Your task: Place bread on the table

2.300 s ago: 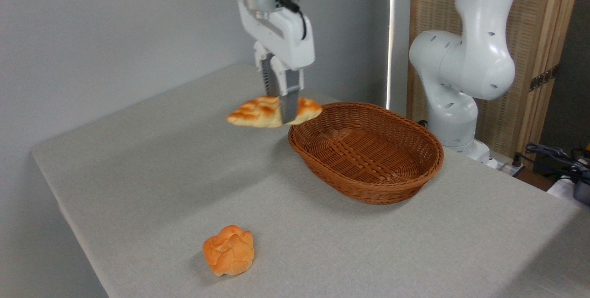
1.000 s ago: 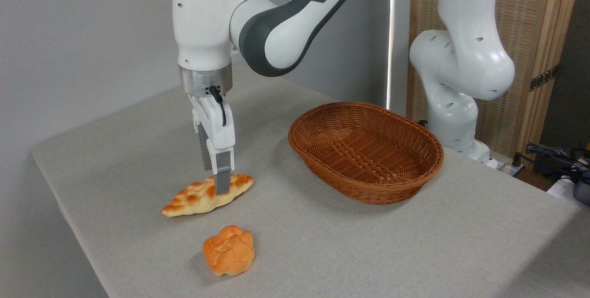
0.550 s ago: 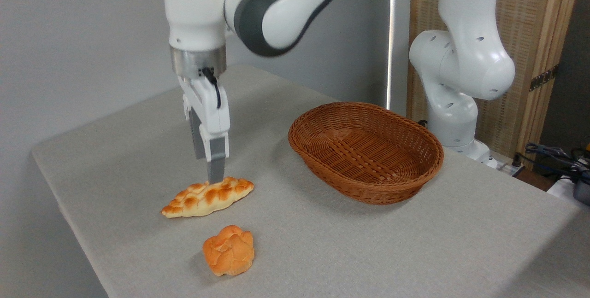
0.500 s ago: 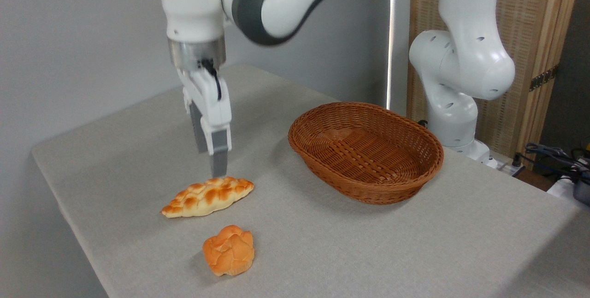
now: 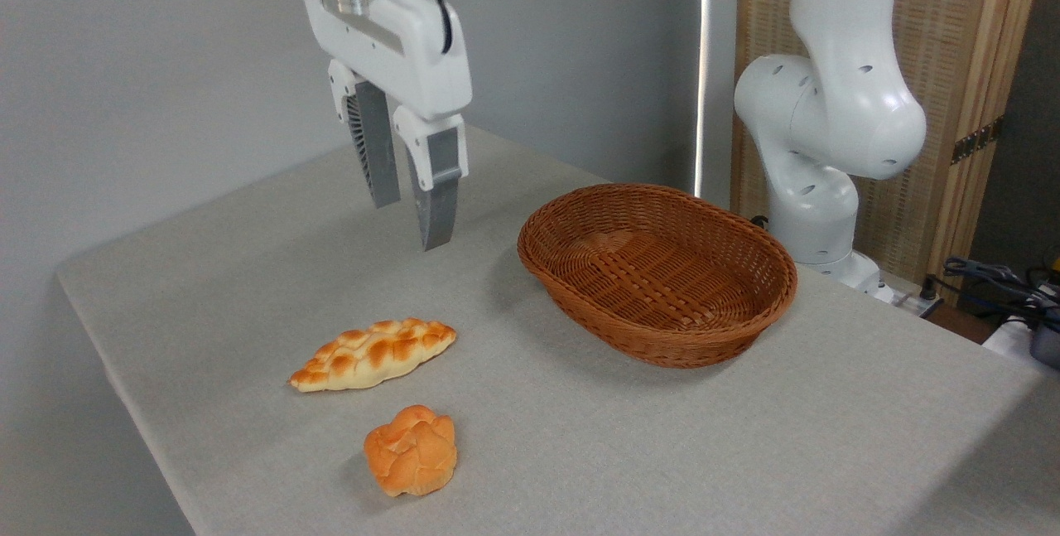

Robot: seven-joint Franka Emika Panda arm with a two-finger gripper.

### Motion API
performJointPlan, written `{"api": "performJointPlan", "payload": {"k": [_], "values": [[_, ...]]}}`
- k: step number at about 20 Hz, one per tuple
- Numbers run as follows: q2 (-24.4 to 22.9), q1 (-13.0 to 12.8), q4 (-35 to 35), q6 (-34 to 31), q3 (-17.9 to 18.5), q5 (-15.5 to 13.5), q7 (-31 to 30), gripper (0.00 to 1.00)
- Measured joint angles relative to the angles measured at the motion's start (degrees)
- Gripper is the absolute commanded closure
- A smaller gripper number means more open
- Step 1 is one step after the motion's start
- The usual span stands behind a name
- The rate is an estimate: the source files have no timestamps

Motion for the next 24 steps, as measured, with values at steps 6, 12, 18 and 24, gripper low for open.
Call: {"api": "performJointPlan", "payload": {"k": [6, 12, 18, 24], "values": [[0.4, 4.1, 2.0, -3.4, -0.8, 0.0, -0.2, 0.00], [0.5, 7.1, 2.0, -3.5, -4.2, 0.0, -0.2, 0.00], [0.7, 7.1, 2.0, -3.6, -4.3, 0.0, -0.2, 0.00], [0.8, 7.3, 2.0, -3.6, -5.5, 0.0, -0.2, 0.00]]}}
